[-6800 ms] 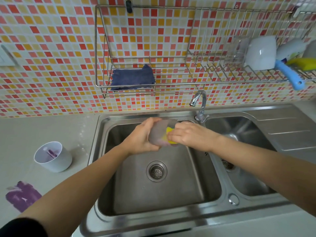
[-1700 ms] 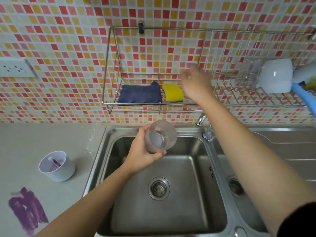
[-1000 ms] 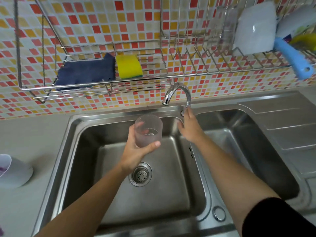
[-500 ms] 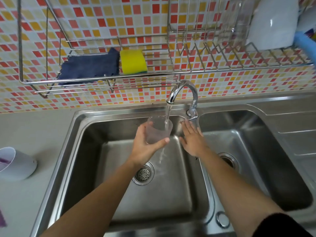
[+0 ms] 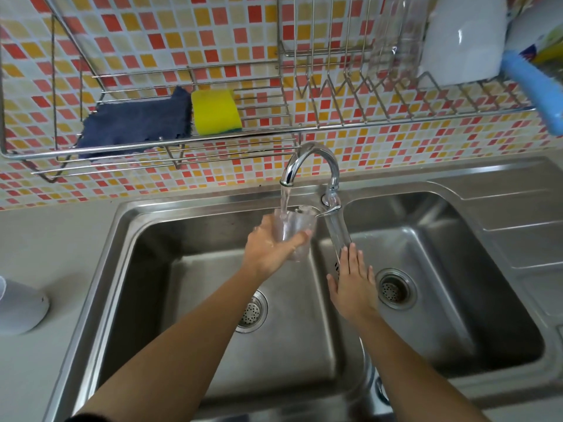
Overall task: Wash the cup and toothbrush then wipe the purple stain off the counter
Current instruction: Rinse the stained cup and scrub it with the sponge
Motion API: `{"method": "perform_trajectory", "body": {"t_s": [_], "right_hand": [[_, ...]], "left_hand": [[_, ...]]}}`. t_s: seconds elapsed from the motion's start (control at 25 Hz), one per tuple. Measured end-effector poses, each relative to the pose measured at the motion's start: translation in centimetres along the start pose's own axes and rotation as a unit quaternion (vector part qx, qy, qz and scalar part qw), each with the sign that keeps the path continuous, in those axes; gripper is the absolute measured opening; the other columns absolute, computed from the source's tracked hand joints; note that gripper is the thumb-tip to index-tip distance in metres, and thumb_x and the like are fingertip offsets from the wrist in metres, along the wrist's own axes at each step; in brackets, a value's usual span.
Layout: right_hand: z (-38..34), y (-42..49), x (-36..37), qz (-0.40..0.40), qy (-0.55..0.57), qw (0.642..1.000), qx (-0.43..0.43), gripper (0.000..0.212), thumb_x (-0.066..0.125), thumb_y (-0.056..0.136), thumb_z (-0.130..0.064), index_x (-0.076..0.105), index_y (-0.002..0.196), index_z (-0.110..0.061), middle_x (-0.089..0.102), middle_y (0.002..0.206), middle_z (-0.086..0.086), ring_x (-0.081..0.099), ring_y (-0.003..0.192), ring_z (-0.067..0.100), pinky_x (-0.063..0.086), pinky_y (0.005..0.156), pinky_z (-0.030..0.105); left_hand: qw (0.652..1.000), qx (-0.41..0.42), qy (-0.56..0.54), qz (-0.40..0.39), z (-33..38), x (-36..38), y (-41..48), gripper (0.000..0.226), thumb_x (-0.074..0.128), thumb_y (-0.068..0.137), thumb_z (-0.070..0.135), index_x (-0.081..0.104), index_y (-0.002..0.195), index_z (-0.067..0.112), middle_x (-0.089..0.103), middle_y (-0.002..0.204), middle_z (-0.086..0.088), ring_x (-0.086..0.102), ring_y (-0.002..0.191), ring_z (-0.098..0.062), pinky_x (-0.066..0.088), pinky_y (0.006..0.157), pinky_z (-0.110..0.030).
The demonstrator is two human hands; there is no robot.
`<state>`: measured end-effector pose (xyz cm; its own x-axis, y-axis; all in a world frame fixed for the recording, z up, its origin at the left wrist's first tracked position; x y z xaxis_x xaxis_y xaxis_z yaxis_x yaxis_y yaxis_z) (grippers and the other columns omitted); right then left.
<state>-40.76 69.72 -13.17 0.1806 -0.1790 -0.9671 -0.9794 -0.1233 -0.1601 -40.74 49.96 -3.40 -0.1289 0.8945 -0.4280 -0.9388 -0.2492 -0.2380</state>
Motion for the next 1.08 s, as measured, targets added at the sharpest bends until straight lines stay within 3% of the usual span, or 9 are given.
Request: {"method": "perform_trajectory", "body": {"t_s": [0.16,0.24,0.36,0.48,0.64,0.8,1.08], "right_hand": [[-0.1,0.0,-0.2,0.016,0.005,1.0,0.001,0.068,0.031,0.096,-0.038,-0.001,0.148,-0.007,-0.004,0.158,0.01,-0.001,0.145,0.026,0.007,0.116,0.043],[-0.2,0.0,-0.2,0.019,0.0,1.0,0.0,0.068,0.03,0.096,-0.038,-0.002,0.148,-0.007,-0.005,0.158,0.01,-0.002,0.145,0.026,0.006,0.116,0.042],[-0.2,0.1,-0.3,0.02,0.007,1.0,-0.002,0.068,0.031,0.096,-0.036,-0.002,0.148,-0.007,-0.005,0.158,0.01,-0.003,0.145,0.025,0.004,0.116,0.04],[-0.2,0.0,-0.3,0.022,0.01,1.0,-0.003,0.068,0.031,0.096,-0.035,-0.002,0.148,-0.007,-0.005,0.158,0.01,-0.003,0.145,0.025,0.004,0.116,0.04],[-0.2,0.1,-0.3,0.025,0.01,1.0,-0.005,0.067,0.032,0.096,-0.035,0.0,0.148,-0.007,-0.004,0.158,0.01,-0.001,0.145,0.025,0.006,0.116,0.04],[-0.2,0.0,-0.3,0.025,0.02,0.999,-0.006,0.068,0.035,0.095,-0.033,0.003,0.148,-0.006,-0.001,0.158,0.011,0.001,0.145,0.027,0.008,0.116,0.04],[-0.3,0.0,-0.4,0.023,0.024,0.999,-0.01,0.068,0.035,0.095,-0.032,0.002,0.148,-0.006,-0.002,0.158,0.011,0.0,0.145,0.026,0.008,0.116,0.04]], "left_hand": [[0.999,-0.031,0.029,-0.01,-3.2,-0.2,-1.6,0.06,0.075,0.066,0.058,0.052,0.108,0.021,0.067,0.094,0.005,0.072,0.071,-0.014,0.055,0.065,-0.018],[0.999,-0.034,0.031,0.01,-4.1,-1.1,-1.8,0.06,0.077,0.064,0.055,0.055,0.109,0.021,0.067,0.095,0.005,0.069,0.082,-0.011,0.056,0.066,-0.02],[1.0,-0.006,0.016,0.005,-2.5,-1.4,-1.5,0.059,0.08,0.066,0.045,0.054,0.112,0.02,0.065,0.091,0.011,0.065,0.071,0.006,0.051,0.056,-0.009],[0.999,0.022,0.044,-0.002,-1.7,-1.6,-1.2,0.064,0.08,0.064,0.048,0.053,0.117,0.023,0.066,0.096,0.011,0.066,0.085,-0.004,0.054,0.07,-0.015],[0.999,0.014,0.045,0.013,-2.6,-2.5,-1.7,0.067,0.081,0.064,0.044,0.052,0.12,0.023,0.064,0.098,0.01,0.065,0.089,-0.01,0.05,0.07,-0.015],[0.998,0.035,0.044,-0.008,-1.9,-1.8,-1.7,0.066,0.083,0.065,0.036,0.051,0.12,0.019,0.063,0.104,0.007,0.061,0.085,-0.004,0.045,0.056,-0.001],[0.998,0.037,0.047,-0.001,-1.5,-1.7,-1.6,0.067,0.085,0.061,0.035,0.048,0.115,0.021,0.064,0.099,0.01,0.06,0.083,0.004,0.047,0.061,-0.005]]}}
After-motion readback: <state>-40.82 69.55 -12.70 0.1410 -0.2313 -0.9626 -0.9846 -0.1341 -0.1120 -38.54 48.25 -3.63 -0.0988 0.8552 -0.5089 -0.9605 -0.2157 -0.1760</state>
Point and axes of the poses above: each hand's wrist, its own y-axis towards the middle knuckle, its own x-axis out of the palm, z = x × y, the point moved 10 cm from there along y, towards the middle knuckle
